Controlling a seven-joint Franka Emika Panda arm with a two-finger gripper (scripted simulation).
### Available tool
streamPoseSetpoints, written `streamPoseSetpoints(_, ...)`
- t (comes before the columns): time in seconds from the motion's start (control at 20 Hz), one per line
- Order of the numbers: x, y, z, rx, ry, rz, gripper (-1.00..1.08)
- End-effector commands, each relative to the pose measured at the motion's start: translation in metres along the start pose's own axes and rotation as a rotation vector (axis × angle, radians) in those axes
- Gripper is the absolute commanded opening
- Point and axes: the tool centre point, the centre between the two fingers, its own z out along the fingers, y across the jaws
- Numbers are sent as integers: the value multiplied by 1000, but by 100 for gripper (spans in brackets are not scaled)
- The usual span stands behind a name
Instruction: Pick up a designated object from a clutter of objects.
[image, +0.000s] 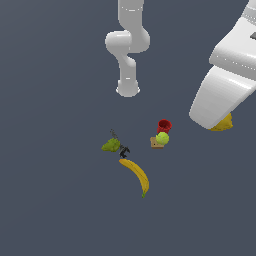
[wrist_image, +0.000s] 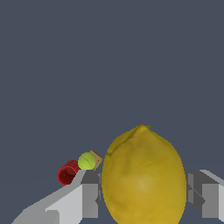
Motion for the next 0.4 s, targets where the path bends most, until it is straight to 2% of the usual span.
streamPoseSetpoints(0.0,3,0,-4,0,1,0,-100)
streamPoseSetpoints(0.35,7,0,-7,0,1,0,-100)
